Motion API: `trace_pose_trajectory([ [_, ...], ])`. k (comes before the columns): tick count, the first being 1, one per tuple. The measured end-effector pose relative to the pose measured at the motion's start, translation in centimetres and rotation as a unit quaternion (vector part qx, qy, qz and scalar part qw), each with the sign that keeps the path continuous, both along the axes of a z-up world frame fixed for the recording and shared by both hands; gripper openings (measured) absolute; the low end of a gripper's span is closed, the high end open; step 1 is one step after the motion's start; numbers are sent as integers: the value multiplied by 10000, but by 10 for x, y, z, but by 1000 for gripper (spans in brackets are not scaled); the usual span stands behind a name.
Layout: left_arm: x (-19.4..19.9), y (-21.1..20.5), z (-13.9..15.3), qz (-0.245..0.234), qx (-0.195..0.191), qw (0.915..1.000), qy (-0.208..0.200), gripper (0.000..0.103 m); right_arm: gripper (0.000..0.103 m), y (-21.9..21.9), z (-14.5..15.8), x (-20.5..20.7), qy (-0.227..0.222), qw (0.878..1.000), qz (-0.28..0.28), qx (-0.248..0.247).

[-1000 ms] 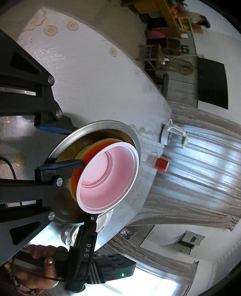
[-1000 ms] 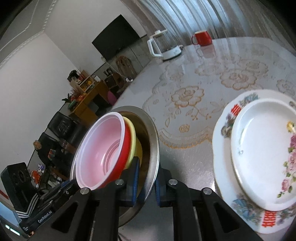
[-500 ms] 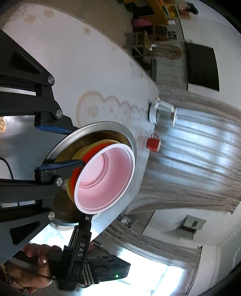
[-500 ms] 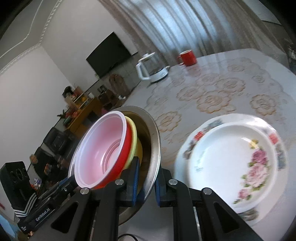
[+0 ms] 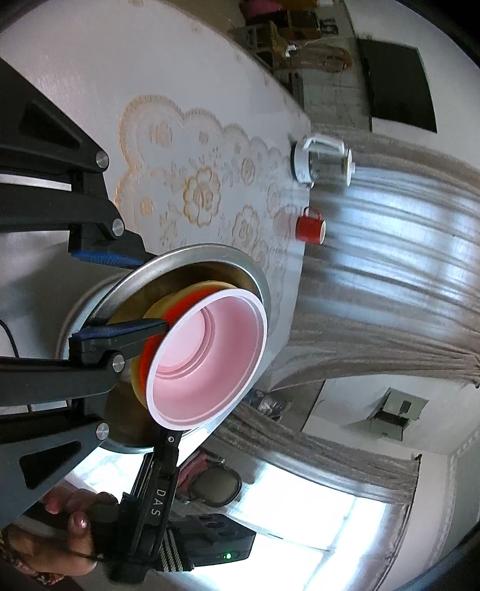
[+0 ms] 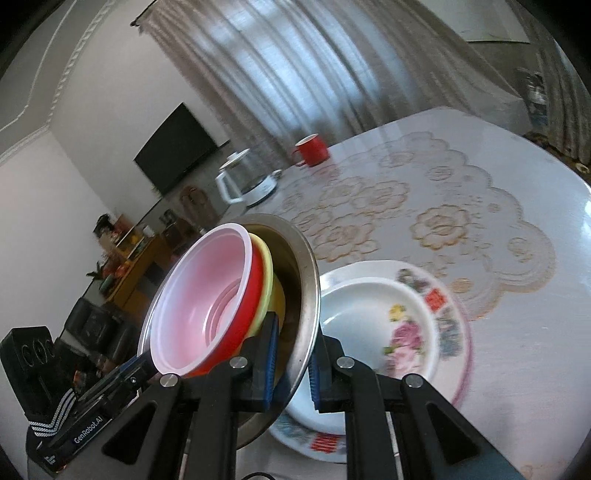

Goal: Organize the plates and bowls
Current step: 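Carry the steel basin with nested bowls over the plate stack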

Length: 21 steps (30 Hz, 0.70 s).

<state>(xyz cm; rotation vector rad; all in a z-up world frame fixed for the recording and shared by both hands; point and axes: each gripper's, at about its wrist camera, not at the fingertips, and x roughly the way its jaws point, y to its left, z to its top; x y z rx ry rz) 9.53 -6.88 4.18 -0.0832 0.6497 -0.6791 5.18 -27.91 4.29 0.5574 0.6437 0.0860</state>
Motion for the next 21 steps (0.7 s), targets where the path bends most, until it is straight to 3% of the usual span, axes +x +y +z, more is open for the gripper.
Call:
trace_pose_trajectory([
  [12,1,-39,-9,-244,96,9996,104,27,13,-40,-12,-14,117,9990,-387,180],
  [21,2,-53,-23,-172,283,9991,259,27,13,-51,-27,-14,366,9977,-482,305],
])
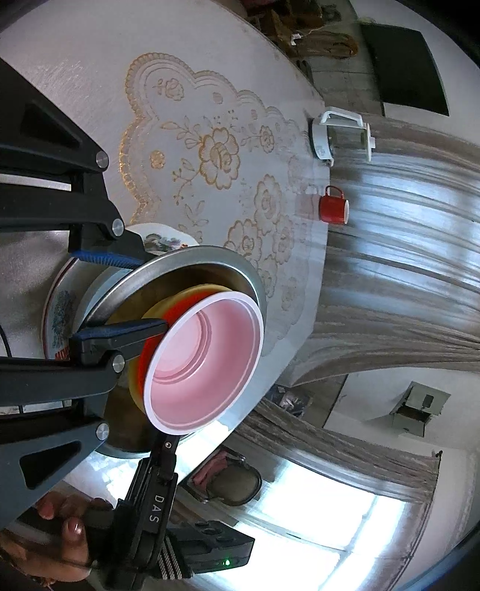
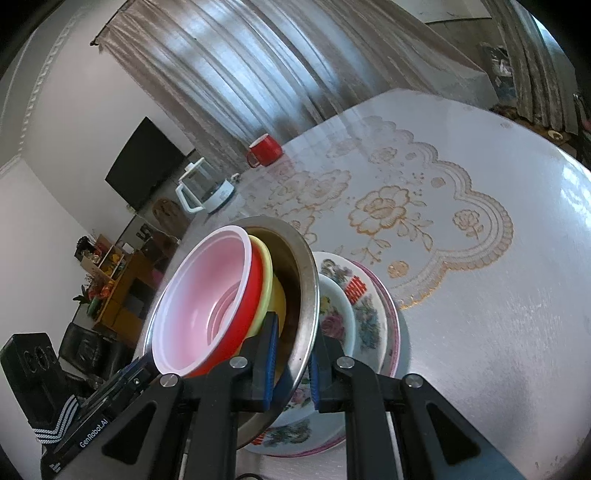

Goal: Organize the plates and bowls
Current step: 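Carry the steel basin with nested bowls over the plate stack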

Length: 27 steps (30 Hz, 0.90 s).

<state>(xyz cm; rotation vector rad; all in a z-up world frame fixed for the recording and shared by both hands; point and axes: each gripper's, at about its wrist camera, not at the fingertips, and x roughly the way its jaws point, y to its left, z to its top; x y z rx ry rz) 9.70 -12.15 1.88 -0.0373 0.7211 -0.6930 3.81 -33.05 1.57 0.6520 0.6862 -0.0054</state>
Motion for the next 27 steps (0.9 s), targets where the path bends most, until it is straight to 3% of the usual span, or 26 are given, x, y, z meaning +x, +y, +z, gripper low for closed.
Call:
trace_pose_trajectory([
  [27,11,-11,-19,200,236,9994,168,27,14,-4,-21,14,322,9995,0,3],
])
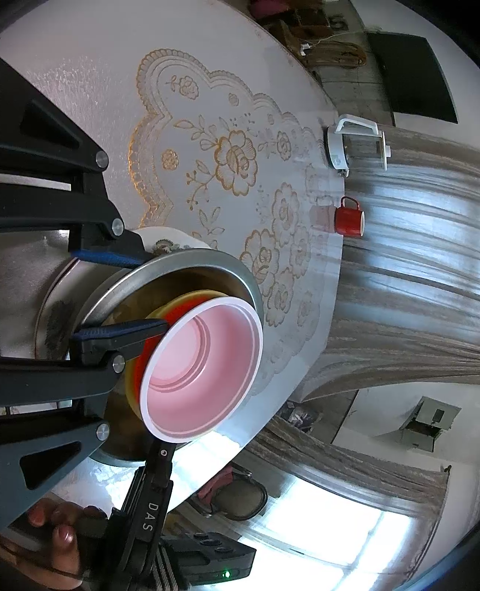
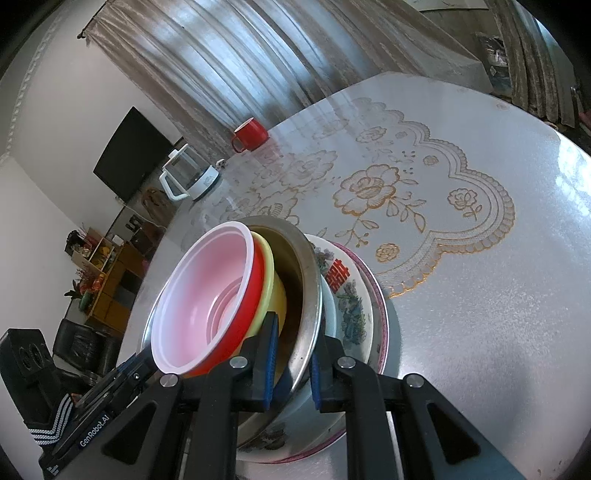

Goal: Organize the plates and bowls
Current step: 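Carry the steel basin with nested bowls over the plate stack, then lower the steel basin onto the plate stack and open both grippers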

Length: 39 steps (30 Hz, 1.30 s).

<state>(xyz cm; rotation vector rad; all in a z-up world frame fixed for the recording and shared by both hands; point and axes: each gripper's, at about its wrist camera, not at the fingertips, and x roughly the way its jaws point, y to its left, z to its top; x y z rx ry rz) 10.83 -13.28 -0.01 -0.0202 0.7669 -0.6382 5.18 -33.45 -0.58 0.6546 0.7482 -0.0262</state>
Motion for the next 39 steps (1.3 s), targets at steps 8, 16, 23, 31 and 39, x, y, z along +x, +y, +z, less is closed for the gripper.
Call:
trace_pose_trajectory([
  [8,3,-3,-6,9,11,10000,46,27,16,0,-2,0,73,10000,-51,-13],
  [16,11,-3,-11,88,49,9999,87,27,16,-1,-7,7,189,9998,-30,12],
  [23,9,0,-16,105,96,9999,84,27,21,-1,-6,-3,110,9997,32,199],
  [31,4,-2,-15,121,108,9998,112,28,13,-1,-3,-9,105,9999,-42,-42],
  [39,-8,0,-9,193,289,9993,-100,47,32,-4,-1,-14,64,9998,-139,100],
])
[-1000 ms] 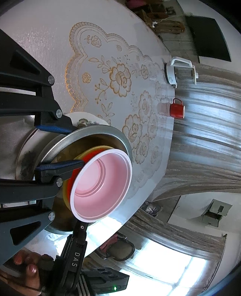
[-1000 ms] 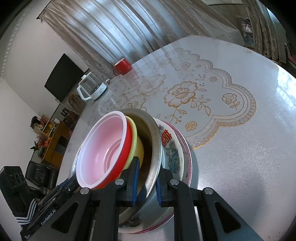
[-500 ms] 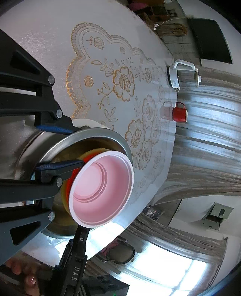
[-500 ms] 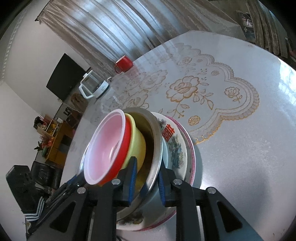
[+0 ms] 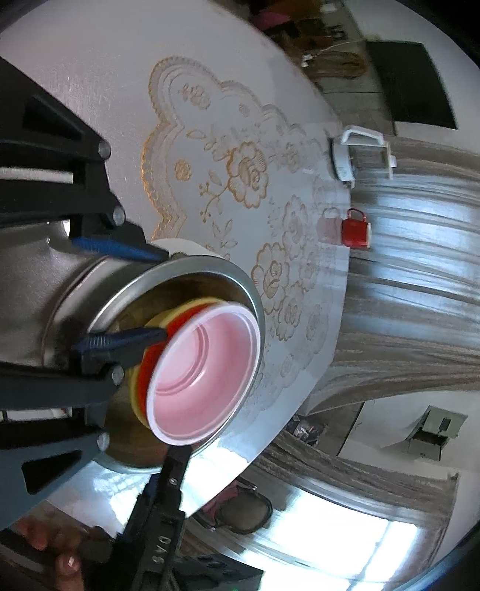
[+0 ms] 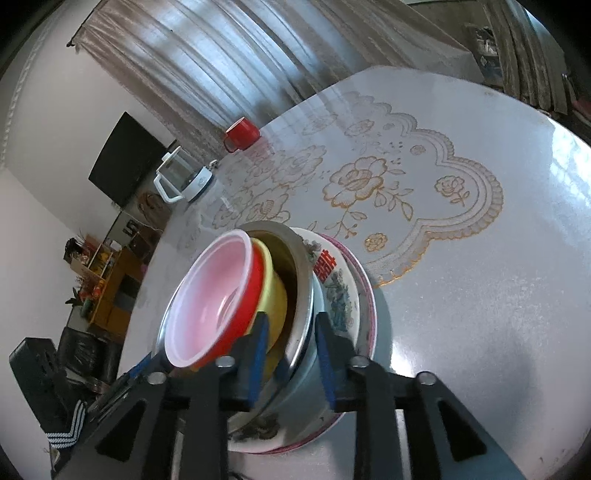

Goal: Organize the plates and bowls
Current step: 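Lower the steel basin onto the plate stack and open both grippers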

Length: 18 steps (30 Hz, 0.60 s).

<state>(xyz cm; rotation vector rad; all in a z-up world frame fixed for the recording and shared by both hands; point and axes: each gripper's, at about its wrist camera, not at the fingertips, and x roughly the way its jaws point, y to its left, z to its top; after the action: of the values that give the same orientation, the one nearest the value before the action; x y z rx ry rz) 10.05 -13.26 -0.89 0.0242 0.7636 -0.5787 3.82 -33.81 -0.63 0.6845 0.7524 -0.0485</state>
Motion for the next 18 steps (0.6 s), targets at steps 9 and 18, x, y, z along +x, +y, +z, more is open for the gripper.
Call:
trace_pose_trajectory([
  [9,-18,14,8,140,53,9997,-186,83,40,12,18,-19,-47,9981,26,-608],
  [18,-43,33,18,386,169,9986,-321,97,55,31,34,-49,-223,9931,-28,-1150],
])
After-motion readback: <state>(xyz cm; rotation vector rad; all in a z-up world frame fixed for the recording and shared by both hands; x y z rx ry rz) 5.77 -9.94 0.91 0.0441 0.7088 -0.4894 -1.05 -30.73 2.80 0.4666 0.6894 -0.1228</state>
